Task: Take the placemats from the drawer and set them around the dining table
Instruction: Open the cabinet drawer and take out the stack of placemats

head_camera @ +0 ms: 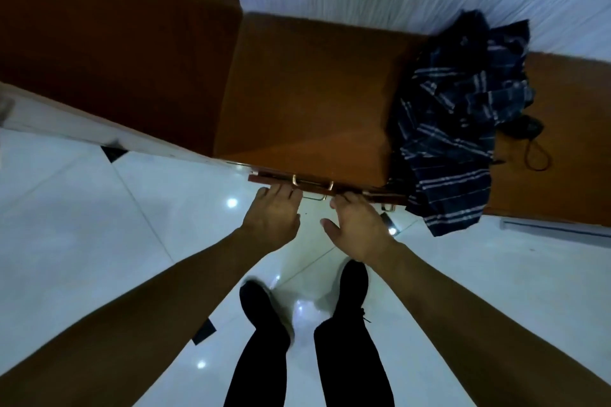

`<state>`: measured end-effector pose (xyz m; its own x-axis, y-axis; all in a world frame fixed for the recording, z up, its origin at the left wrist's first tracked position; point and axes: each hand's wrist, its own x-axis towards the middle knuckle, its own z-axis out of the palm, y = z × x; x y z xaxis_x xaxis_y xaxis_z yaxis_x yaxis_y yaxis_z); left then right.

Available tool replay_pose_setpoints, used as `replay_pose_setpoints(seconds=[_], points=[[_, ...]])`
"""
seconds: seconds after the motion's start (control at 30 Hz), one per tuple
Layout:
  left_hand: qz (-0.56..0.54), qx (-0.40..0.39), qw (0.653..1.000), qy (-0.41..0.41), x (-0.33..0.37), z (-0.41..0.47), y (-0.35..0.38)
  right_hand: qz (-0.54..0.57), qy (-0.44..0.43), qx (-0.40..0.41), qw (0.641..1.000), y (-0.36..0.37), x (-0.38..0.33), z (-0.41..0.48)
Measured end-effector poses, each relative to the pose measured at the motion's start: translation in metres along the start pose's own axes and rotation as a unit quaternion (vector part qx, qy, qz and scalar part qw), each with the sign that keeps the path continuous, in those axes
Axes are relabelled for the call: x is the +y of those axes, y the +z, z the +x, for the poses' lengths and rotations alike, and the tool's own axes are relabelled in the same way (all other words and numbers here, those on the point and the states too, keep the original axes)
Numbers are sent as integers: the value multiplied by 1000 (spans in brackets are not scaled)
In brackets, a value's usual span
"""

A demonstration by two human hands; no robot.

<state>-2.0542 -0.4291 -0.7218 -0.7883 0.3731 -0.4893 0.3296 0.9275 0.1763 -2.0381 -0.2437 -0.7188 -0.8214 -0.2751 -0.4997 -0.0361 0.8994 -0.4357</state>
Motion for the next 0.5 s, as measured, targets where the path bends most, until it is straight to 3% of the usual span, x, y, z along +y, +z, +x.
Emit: replay_pose_setpoints(seconds=[0.27, 0.5], points=[[35, -19, 998, 56, -8, 69, 74, -36, -51, -20, 998, 56, 31, 67], [31, -12, 996, 77, -24, 84, 101, -32, -89, 16, 995, 83, 45, 75]])
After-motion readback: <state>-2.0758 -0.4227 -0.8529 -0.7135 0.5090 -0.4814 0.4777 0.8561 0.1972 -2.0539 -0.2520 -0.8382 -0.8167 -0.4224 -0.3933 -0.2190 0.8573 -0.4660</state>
